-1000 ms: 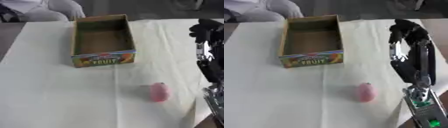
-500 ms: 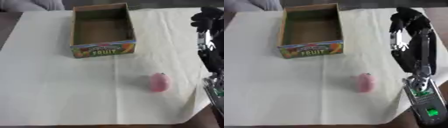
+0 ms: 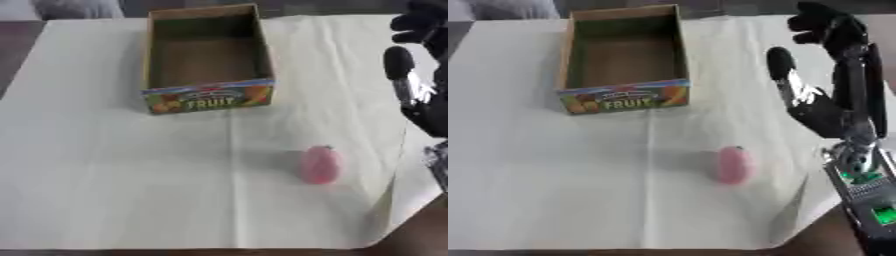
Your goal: Pick up objects on the table and place them in the box.
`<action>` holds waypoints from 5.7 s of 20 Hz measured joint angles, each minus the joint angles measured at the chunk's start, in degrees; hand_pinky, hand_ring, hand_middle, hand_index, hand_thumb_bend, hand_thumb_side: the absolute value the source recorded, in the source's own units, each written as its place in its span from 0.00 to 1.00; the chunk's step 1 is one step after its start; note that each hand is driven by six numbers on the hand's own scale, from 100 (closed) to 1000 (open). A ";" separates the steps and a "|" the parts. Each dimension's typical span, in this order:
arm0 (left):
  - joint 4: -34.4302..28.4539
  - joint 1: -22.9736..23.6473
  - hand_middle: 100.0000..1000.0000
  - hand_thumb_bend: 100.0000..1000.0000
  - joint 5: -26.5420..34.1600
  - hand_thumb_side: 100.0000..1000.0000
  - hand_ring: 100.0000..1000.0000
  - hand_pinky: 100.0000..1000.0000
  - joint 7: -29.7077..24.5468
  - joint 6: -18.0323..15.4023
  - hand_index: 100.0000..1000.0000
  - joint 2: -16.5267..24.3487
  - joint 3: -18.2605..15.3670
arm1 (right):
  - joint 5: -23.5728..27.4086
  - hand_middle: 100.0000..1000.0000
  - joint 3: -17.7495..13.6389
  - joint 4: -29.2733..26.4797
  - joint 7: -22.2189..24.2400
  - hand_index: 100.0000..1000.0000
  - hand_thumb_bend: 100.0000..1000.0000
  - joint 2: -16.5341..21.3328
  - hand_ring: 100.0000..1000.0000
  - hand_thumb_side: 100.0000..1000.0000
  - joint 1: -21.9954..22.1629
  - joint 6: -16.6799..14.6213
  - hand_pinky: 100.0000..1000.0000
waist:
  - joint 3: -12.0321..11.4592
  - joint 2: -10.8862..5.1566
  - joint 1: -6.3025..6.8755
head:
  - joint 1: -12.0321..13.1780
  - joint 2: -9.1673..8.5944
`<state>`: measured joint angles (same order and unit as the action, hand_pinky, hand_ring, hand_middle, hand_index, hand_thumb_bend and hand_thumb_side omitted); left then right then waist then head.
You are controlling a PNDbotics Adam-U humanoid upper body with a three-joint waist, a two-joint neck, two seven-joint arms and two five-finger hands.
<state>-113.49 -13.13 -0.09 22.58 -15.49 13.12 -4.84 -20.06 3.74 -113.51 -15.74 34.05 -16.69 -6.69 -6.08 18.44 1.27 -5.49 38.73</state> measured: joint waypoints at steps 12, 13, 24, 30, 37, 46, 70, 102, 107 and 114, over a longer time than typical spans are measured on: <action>0.00 0.16 0.60 0.00 -0.31 0.67 0.66 0.69 -0.31 0.02 0.83 0.03 0.05 | -7.70 0.67 3.03 0.00 18.03 0.86 0.40 17.86 0.75 0.66 -2.64 6.90 0.72 | -0.37 0.13 -0.27 | -0.26 -0.58; 0.00 0.17 0.60 0.00 -0.33 0.67 0.66 0.69 -0.37 0.04 0.83 0.03 0.06 | -8.24 0.67 3.40 0.00 19.93 0.86 0.40 19.08 0.76 0.65 -2.89 6.85 0.72 | -0.42 0.13 -0.29 | -0.27 -0.61; 0.00 0.17 0.60 0.00 -0.34 0.67 0.66 0.69 -0.68 0.13 0.83 0.08 0.39 | -8.98 0.68 9.07 -0.12 35.75 0.94 0.44 26.16 0.81 0.47 -5.57 7.43 0.74 | -0.99 0.12 -0.69 | -0.96 -1.52; 0.00 0.16 0.61 0.00 -0.21 0.67 0.66 0.69 -0.96 0.23 0.83 0.44 0.63 | -8.59 0.68 12.00 -0.25 43.11 0.93 0.53 26.71 0.82 0.41 -7.48 9.45 0.75 | -1.07 0.11 -0.71 | -1.29 -1.64; 0.00 0.15 0.61 0.00 0.00 0.67 0.66 0.69 -1.12 0.17 0.83 0.46 0.73 | -9.57 0.66 15.01 -0.26 47.70 0.90 0.64 26.71 0.83 0.33 -8.58 10.91 0.75 | -1.07 0.09 -1.01 | -1.63 -1.65; 0.00 0.14 0.61 0.00 0.10 0.67 0.66 0.69 -1.35 0.34 0.82 0.46 0.74 | -11.64 0.61 18.89 -0.26 51.88 0.89 0.63 26.60 0.83 0.28 -9.02 12.81 0.74 | -1.43 0.09 -1.04 | -1.77 -2.08; 0.00 0.06 0.60 0.00 0.35 0.68 0.66 0.68 -1.84 0.41 0.82 0.46 1.08 | -16.15 0.74 22.80 -0.26 54.84 0.88 0.44 22.72 0.81 0.19 -9.59 20.73 0.71 | -2.06 0.25 -1.07 | -2.25 -2.62; 0.00 -0.09 0.60 0.00 0.58 0.68 0.67 0.68 -1.94 0.37 0.82 0.43 1.41 | -18.36 0.66 23.93 -0.26 59.09 0.85 0.31 20.61 0.80 0.00 -9.99 29.49 0.70 | -3.06 0.50 -1.08 | -2.94 -3.28; 0.00 -0.09 0.60 0.00 0.59 0.68 0.67 0.68 -1.98 0.36 0.82 0.42 1.41 | -18.65 0.65 24.08 -0.26 59.55 0.79 0.32 20.59 0.80 0.00 -9.99 29.96 0.70 | -3.14 0.57 -1.08 | -3.02 -3.57; 0.00 -0.09 0.60 0.00 0.59 0.68 0.67 0.67 -2.04 0.32 0.82 0.42 1.41 | -18.96 0.63 24.21 -0.26 59.76 0.67 0.33 20.59 0.80 0.00 -10.00 30.33 0.70 | -3.10 0.59 -1.08 | -3.04 -3.59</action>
<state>-113.49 -13.22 0.50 20.55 -15.17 13.54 -3.43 -39.02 27.95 -113.77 44.02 54.64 -26.69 23.64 -9.18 19.03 0.20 -8.53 35.14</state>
